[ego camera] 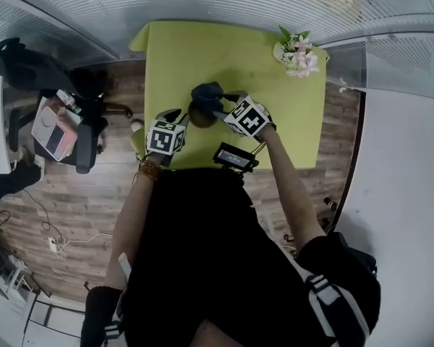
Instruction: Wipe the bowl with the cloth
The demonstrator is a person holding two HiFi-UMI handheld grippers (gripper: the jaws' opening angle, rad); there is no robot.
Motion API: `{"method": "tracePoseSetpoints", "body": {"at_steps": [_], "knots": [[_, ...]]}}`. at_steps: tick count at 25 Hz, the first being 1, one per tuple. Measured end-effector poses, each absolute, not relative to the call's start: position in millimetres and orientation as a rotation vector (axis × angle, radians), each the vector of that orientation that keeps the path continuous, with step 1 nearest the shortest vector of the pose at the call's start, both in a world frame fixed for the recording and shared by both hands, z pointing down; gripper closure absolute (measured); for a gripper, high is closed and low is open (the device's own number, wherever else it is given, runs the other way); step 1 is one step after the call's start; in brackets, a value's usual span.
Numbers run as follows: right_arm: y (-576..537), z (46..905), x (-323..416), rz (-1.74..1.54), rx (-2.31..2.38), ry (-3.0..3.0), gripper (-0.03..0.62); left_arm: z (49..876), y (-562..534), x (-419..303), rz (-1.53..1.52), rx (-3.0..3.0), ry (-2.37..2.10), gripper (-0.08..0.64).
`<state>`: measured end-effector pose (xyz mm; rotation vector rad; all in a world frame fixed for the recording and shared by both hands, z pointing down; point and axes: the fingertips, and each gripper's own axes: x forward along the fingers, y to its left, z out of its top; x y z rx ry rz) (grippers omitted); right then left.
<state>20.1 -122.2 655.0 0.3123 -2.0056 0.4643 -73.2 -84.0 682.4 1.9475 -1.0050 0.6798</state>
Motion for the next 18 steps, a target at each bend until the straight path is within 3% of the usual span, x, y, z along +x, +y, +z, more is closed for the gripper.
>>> {"method": "tracePoseSetpoints", "body": {"at_steps": [2,9,11,18], "knots": [[-134,636,8,0.364,0.305,-2.121,0.356,698,-84,-67,0.703,1.911,-0.969,0.422],[-156,692,-14,0.393,0.172,-2.095,0.370,740,-89,-57,0.759,1.753,-0.950,0.417],[-153,700,-11,0.318,0.124,-2.045,0.434,742,-92,-60,0.754,1.736,-0.981,0.426],[-123,698,4,0.254,0.058,-1.997,0.426,741,-87,-59,0.572,1.605,-0.943,0.425]]}}
